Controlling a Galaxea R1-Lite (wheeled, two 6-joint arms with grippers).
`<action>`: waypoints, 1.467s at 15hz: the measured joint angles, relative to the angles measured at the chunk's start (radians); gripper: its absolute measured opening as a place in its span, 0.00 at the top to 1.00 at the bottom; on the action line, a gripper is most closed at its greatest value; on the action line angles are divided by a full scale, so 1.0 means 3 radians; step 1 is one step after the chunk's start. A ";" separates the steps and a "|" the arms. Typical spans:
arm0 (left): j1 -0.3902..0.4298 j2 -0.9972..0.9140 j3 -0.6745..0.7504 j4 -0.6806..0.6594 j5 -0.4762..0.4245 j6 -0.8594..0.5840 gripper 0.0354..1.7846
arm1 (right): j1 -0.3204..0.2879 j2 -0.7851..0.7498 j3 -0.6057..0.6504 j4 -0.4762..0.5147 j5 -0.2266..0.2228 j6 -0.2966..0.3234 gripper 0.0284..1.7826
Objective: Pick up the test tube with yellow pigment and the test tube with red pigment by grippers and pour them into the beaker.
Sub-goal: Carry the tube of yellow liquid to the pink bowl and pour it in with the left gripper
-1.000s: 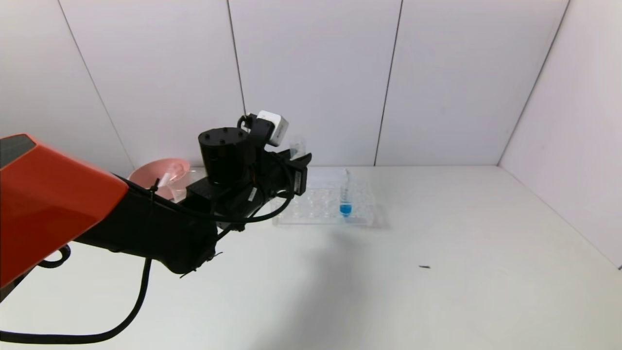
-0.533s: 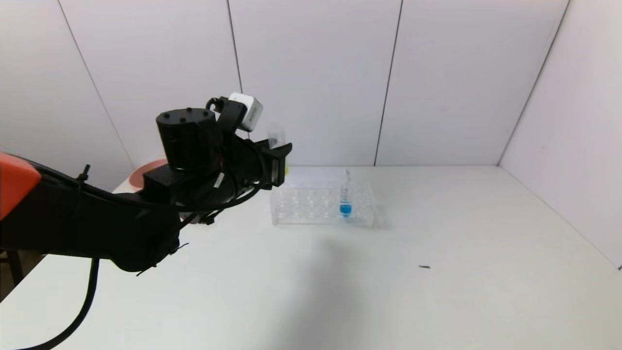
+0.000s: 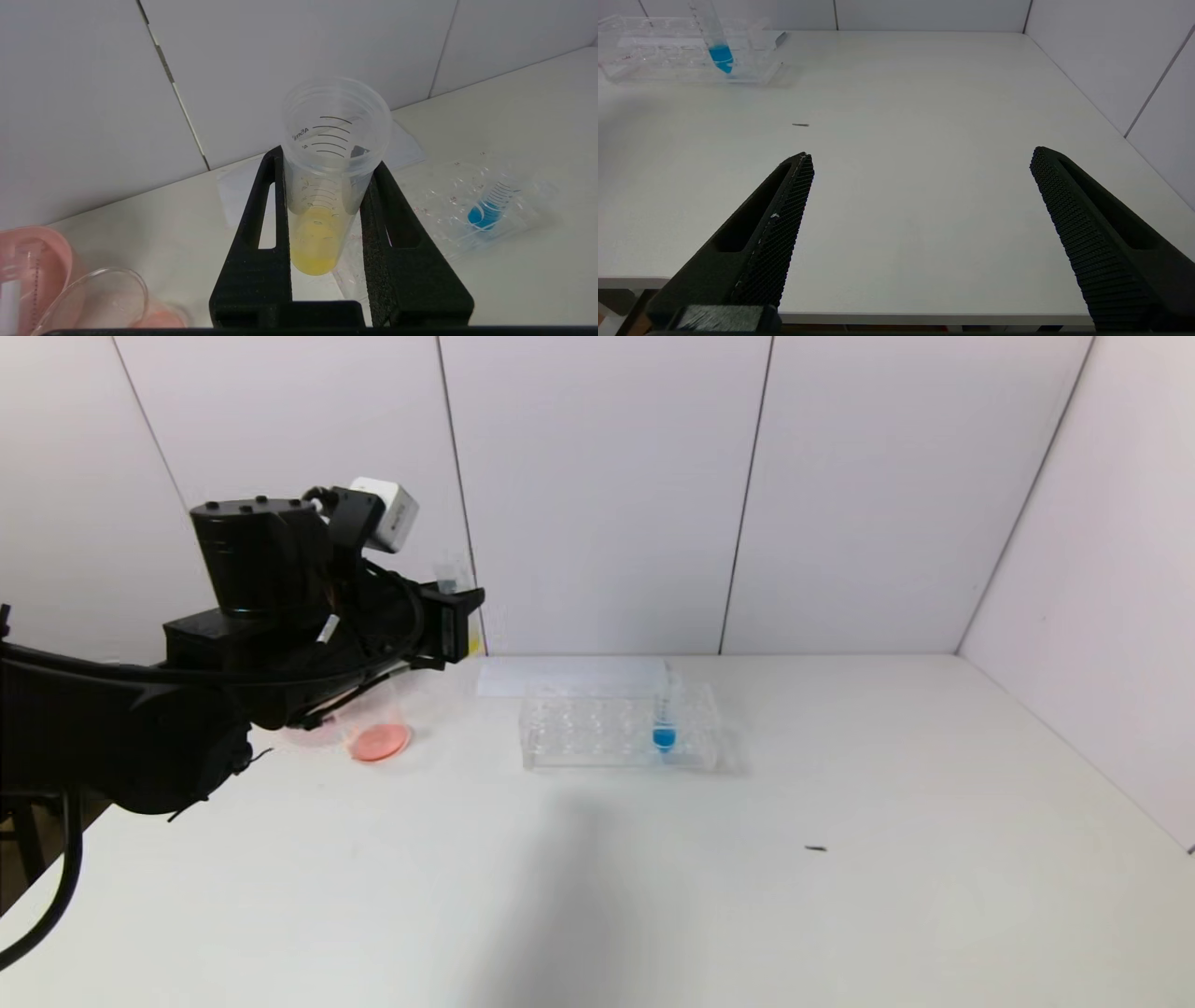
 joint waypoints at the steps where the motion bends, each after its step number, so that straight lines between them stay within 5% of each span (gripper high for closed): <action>1: 0.0064 -0.0011 -0.0032 0.0030 -0.0021 -0.0001 0.77 | 0.0000 0.0000 0.0000 0.0000 0.0000 0.0001 0.05; 22: 0.1470 0.0021 -0.0212 0.0300 -0.0748 -0.0032 0.77 | 0.0000 0.0000 -0.0001 0.0000 0.0000 0.0001 0.05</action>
